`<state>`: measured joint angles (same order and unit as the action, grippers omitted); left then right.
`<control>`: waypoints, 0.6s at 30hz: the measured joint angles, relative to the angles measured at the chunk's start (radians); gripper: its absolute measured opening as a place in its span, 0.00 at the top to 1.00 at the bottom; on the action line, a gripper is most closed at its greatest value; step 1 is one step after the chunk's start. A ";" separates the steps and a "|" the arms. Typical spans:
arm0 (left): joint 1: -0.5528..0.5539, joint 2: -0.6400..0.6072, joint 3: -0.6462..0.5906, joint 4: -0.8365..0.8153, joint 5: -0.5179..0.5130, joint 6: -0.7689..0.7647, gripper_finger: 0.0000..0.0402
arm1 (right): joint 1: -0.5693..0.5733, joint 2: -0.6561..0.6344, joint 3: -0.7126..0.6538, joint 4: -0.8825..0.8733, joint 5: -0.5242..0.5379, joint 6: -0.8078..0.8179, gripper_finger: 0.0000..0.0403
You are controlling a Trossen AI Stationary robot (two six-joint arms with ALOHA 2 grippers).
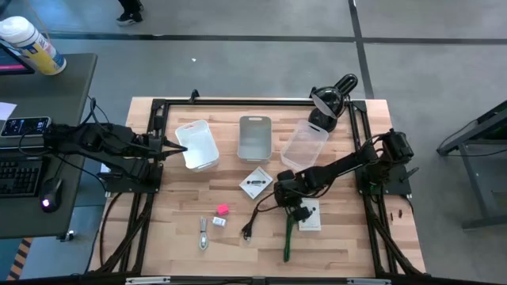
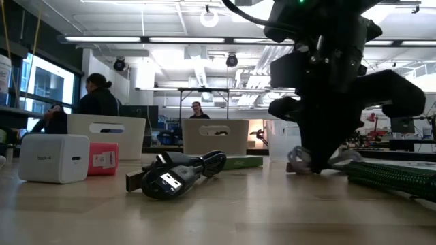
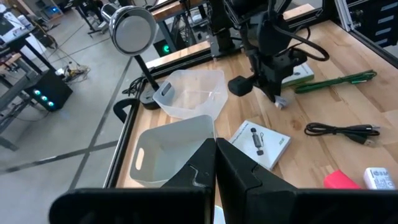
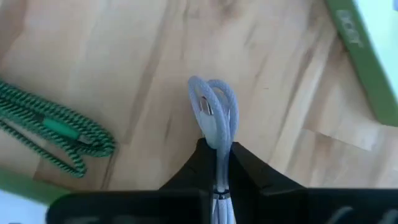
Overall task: Pick and place items into bin
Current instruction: Put the top white charger cable into the transparent bin
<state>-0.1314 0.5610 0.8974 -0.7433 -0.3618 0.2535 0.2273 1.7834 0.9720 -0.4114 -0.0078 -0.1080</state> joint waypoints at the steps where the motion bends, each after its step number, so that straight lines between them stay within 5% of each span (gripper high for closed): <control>1: 0.000 0.000 0.000 0.000 0.000 0.000 1.00 | 0.000 -0.002 0.003 -0.002 0.010 0.003 0.96; 9: 0.000 0.000 0.000 0.000 -0.013 0.004 1.00 | -0.019 -0.034 0.043 -0.018 0.083 0.004 0.91; 18: 0.000 0.000 0.000 0.000 -0.016 0.011 1.00 | -0.060 -0.112 0.089 -0.048 0.097 0.053 0.96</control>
<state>-0.1314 0.5610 0.8974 -0.7437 -0.3782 0.2640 0.1673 1.6715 1.0611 -0.4598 0.0888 -0.0549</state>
